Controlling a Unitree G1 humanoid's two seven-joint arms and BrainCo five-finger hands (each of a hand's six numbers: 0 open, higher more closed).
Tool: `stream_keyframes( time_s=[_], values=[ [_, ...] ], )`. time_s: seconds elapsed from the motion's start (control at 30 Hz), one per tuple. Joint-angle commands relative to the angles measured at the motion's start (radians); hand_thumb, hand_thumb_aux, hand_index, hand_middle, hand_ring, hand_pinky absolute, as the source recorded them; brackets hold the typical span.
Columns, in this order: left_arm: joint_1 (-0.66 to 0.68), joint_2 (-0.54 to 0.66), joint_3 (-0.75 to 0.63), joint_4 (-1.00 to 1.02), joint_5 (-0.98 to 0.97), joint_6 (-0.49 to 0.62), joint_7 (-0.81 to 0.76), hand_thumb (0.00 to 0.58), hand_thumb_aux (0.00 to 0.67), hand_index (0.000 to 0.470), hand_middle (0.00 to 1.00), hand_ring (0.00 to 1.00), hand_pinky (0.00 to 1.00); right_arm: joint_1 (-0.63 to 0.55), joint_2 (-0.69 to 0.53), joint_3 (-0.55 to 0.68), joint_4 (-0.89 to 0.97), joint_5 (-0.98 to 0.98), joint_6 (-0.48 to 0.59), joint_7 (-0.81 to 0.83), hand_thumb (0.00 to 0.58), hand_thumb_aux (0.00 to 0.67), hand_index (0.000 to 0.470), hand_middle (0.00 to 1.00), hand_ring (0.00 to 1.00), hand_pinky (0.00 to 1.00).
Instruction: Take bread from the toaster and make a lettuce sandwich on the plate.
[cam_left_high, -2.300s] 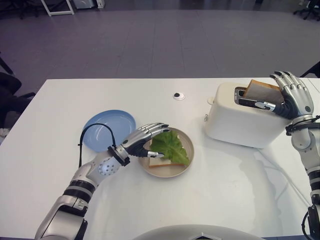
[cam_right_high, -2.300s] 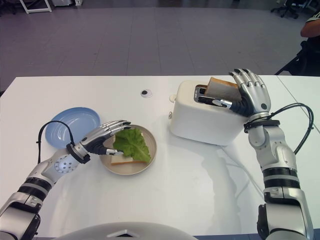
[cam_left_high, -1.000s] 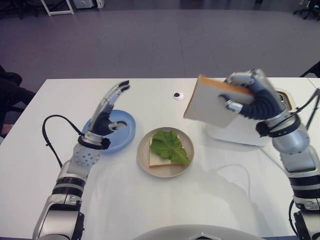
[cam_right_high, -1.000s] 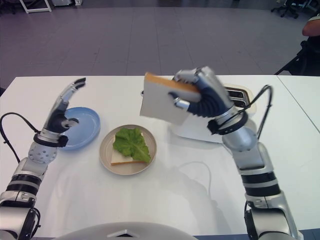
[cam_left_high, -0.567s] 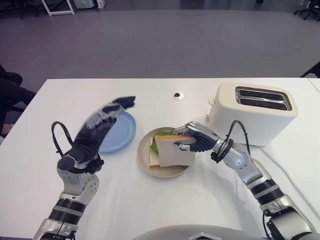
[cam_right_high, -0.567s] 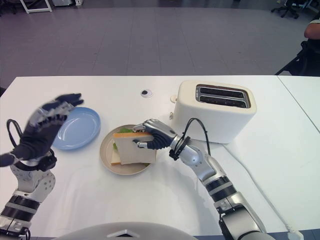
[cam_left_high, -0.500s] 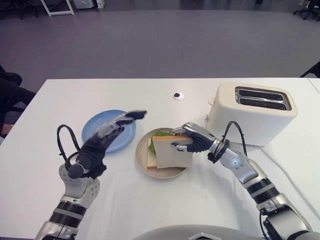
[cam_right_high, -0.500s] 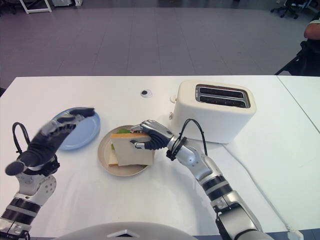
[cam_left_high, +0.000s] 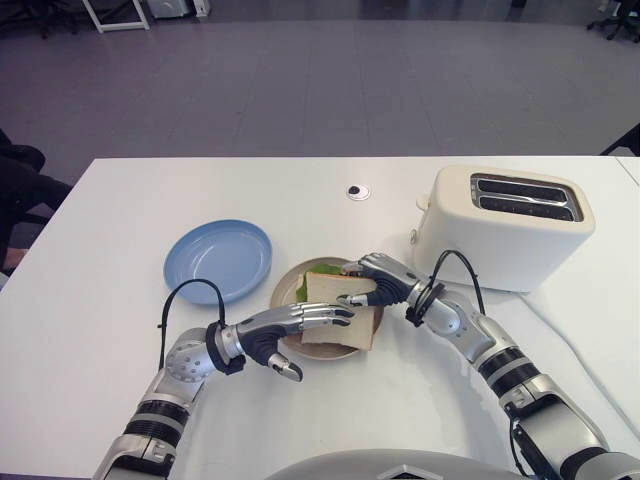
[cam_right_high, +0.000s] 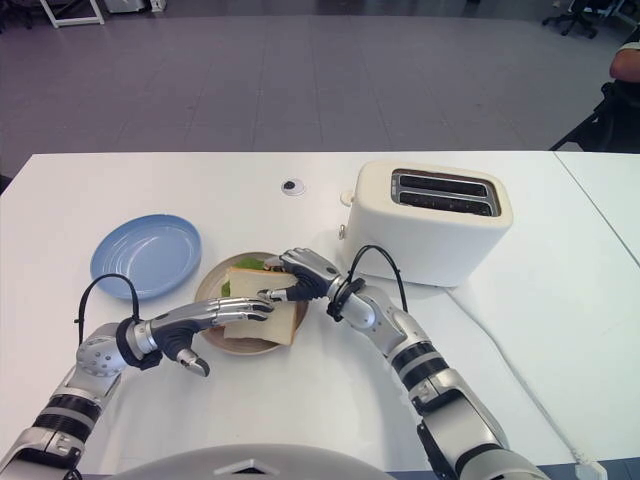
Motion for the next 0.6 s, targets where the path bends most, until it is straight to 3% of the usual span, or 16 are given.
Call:
stream_keyframes(
  time_s=[0.03,0.07,0.1,0.33,0.6],
  values=[
    [-0.005,0.024,-0.006,0.073,0.159,0.067,0.057,0.0,0.0,0.0,0.0,0.0,0.0,-0.015,0.019,0.013,-0.022,-0.019,-0.017,-0.018,0.0,0.0,0.0,0.64,0.64,0.64],
    [-0.007,0.027,-0.012,0.079,0.175,0.068,0.071,0.0,0.0,0.0,0.0,0.0,0.0,-0.015,0.022,0.007,-0.032,-0.019,-0.018,-0.027,0.0,0.0,0.0,0.35,0.35,0.35],
    [-0.007,0.03,-0.02,0.08,0.182,0.067,0.08,0.014,0.008,0.006,0.0,0.0,0.0,-0.017,0.026,-0.006,-0.042,-0.011,-0.016,-0.04,0.0,0.0,0.0,0.18,0.18,0.18],
    [-0.014,0.048,-0.042,0.091,0.2,0.066,0.143,0.014,0.008,0.006,0.0,0.0,0.0,-0.025,0.081,-0.176,-0.14,0.144,-0.003,-0.142,0.0,0.0,0.0,0.02,0.02,0.02],
    [-0.064,0.03,0.01,0.095,0.201,0.075,0.279,0.0,0.0,0.0,0.0,0.0,0.0,0.031,0.094,-0.237,-0.284,0.38,-0.06,-0.05,0.0,0.0,0.0,0.0,0.0,0.0]
  ],
)
